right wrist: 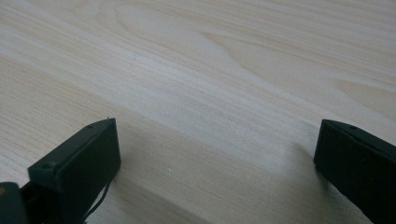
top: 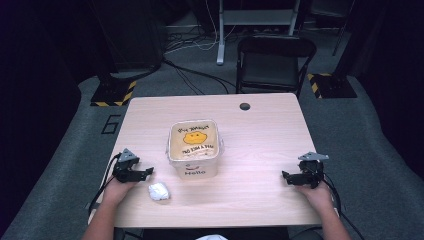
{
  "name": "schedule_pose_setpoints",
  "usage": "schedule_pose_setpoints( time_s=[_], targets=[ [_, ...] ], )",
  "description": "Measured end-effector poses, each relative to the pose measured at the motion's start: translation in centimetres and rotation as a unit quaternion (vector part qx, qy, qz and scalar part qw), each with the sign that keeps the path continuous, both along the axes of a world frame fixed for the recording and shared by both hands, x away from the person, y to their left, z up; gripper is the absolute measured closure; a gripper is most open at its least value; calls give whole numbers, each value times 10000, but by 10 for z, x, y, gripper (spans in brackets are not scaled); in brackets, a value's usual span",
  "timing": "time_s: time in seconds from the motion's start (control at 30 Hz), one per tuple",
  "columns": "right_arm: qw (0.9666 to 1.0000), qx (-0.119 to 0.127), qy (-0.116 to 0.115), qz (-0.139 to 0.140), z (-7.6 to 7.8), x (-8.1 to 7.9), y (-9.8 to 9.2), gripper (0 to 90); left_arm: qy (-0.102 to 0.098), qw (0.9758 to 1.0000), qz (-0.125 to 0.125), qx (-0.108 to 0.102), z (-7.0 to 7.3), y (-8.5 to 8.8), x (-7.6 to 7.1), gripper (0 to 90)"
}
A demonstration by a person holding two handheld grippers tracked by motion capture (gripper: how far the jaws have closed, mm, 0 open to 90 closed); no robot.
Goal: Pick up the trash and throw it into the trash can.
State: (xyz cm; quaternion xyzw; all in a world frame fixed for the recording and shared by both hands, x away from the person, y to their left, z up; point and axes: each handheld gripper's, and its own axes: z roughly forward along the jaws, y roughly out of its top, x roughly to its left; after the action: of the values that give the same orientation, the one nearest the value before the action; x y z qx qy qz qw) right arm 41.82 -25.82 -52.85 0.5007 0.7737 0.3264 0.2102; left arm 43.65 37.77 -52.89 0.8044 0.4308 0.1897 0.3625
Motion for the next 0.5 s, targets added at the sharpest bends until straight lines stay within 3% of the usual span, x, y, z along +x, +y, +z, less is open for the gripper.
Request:
schedule_pose_setpoints(
  time_s=[0.5],
  targets=[
    [10000,26,-11,-74,0,-1,0,4,3,10000,8,12,0,0,-1,188]
  ],
)
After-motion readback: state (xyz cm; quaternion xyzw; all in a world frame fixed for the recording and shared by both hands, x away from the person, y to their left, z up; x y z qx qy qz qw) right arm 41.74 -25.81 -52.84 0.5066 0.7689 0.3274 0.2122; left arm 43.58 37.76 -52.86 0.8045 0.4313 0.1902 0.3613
